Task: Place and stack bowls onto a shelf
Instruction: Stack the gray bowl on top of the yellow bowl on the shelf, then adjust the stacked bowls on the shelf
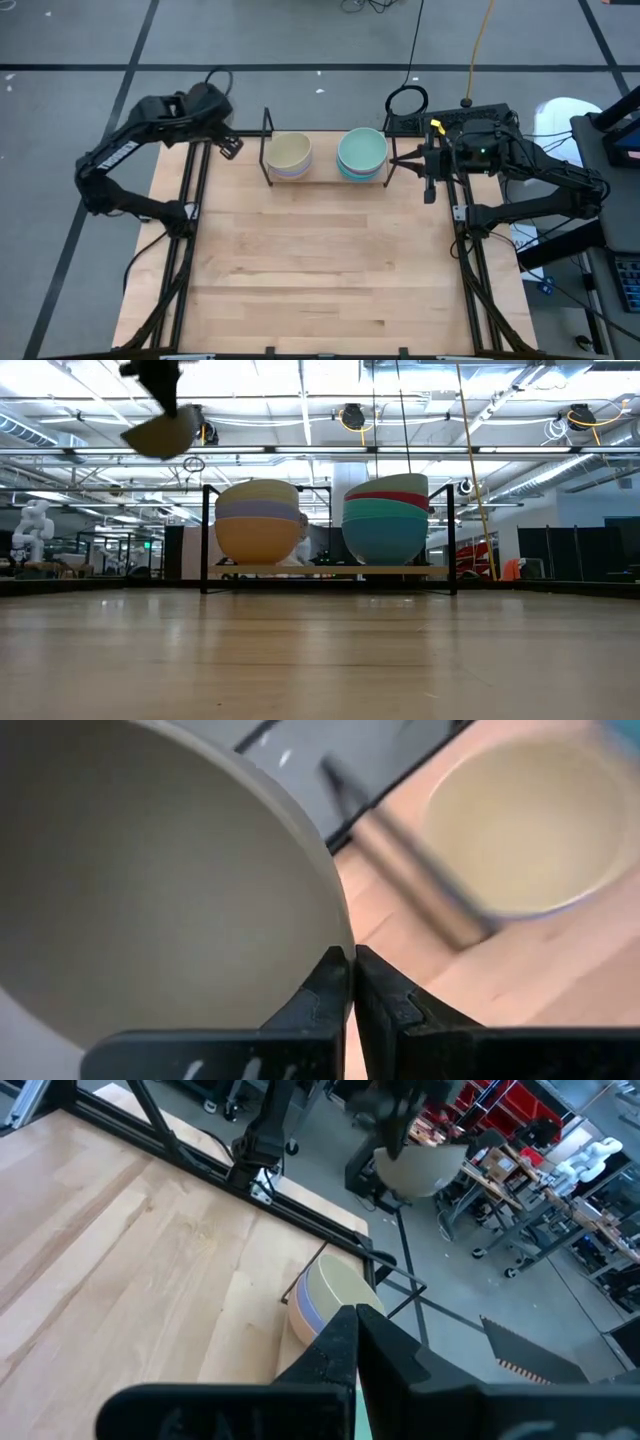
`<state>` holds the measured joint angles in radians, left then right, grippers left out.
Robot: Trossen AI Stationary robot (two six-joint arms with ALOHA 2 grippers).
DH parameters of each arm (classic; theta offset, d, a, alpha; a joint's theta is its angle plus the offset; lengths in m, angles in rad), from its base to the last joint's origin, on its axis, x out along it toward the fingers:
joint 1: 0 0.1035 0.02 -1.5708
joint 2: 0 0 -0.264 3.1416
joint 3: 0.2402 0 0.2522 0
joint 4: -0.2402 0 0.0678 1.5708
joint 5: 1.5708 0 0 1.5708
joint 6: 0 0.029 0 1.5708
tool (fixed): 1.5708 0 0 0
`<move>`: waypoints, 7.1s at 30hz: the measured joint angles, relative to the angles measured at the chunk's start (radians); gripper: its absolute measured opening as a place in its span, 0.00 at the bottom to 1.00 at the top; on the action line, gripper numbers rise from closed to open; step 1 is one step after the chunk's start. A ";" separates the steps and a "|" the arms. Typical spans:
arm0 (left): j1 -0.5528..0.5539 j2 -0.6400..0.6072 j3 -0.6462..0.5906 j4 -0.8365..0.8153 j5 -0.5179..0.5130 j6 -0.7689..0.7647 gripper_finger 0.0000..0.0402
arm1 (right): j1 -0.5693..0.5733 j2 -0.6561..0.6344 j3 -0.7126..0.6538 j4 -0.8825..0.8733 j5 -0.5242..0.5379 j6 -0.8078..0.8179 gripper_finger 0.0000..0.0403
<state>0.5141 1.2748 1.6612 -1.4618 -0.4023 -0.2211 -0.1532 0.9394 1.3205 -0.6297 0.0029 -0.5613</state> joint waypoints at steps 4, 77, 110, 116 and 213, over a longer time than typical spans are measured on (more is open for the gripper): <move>-0.107 0.046 0.124 -0.010 -0.012 -0.042 0.02 | 0.000 0.000 0.000 -0.014 0.000 0.000 0.00; -0.164 0.704 0.387 -0.113 0.463 0.015 0.17 | 0.000 -0.001 0.000 -0.055 0.000 0.028 0.00; -0.429 0.677 0.536 -0.110 0.305 -0.162 0.06 | 0.000 -0.001 0.000 -0.056 0.000 0.026 0.00; -0.444 0.676 0.390 -0.111 0.251 -0.211 0.02 | 0.000 -0.001 0.000 -0.056 0.000 0.022 0.00; -0.448 0.152 0.193 -0.110 -0.071 -0.492 0.01 | -0.266 0.412 -0.353 0.278 -0.058 0.174 0.00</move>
<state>0.0658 1.4269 1.8542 -1.5717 -0.4736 -0.7136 -0.4190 1.3512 0.9676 -0.3518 -0.0555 -0.3876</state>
